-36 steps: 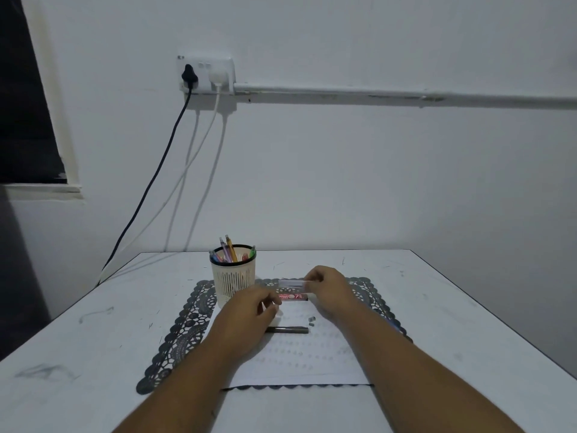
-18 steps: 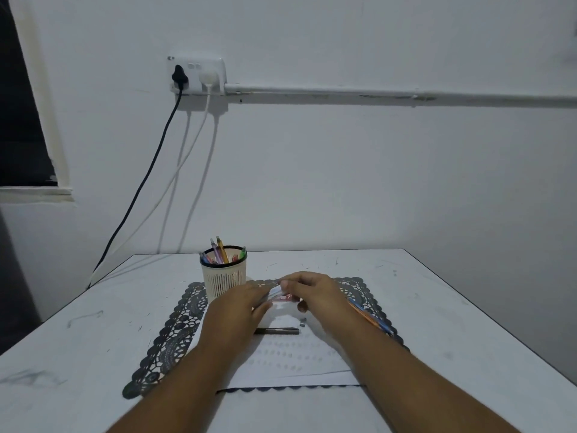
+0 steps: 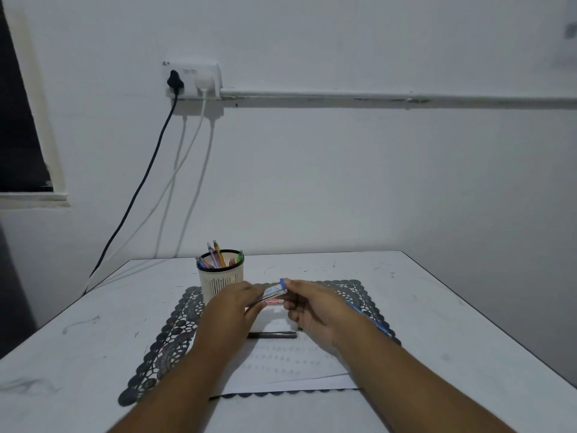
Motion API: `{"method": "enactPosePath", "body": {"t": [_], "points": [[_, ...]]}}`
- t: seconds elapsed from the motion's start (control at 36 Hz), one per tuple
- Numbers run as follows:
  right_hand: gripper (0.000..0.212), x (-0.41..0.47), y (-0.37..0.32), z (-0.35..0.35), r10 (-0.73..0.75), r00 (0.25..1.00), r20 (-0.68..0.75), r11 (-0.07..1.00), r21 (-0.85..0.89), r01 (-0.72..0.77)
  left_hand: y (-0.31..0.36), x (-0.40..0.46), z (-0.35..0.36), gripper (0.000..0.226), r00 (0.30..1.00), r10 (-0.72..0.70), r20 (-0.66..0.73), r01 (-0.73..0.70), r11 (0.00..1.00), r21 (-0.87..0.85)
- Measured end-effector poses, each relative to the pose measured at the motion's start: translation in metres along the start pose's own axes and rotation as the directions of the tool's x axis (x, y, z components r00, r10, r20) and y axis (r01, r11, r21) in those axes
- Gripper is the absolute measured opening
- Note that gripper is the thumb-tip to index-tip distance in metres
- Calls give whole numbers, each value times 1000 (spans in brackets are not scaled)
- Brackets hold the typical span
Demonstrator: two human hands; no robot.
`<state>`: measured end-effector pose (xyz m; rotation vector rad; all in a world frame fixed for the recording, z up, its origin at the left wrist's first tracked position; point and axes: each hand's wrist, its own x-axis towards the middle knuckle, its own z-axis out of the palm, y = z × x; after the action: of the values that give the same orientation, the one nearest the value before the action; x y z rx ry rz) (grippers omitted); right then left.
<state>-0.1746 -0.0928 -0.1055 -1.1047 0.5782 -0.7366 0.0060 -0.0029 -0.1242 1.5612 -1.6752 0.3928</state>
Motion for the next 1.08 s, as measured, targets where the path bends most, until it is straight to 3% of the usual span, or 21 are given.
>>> {"method": "enactPosePath", "body": {"t": [0.14, 0.28, 0.39, 0.56, 0.75, 1.08], "points": [[11, -1, 0, -4, -40, 999, -16, 989, -144, 37, 1, 0, -3, 30, 1000, -22, -4, 22, 1000, -16], [8, 0, 3, 1, 16, 997, -75, 995, -96, -23, 9, 1, -13, 31, 994, -94, 58, 103, 978, -181], [15, 1, 2, 3, 113, 990, -83, 993, 45, -110, 14, 1, -15, 25, 953, -265, 147, 303, 846, -439], [9, 6, 4, 4, 180, 982, -61, 966, 200, -165, 28, 2, -18, 18, 934, -302, 188, 350, 682, -642], [10, 7, 7, 5, 186, 981, -63, 954, 251, -165, 29, 1, -18, 18, 926, -315, 209, 363, 587, -724], [12, 8, 6, 6, 204, 977, -54, 947, 265, -183, 33, 2, -20, 16, 918, -339, 204, 369, 549, -750]]}}
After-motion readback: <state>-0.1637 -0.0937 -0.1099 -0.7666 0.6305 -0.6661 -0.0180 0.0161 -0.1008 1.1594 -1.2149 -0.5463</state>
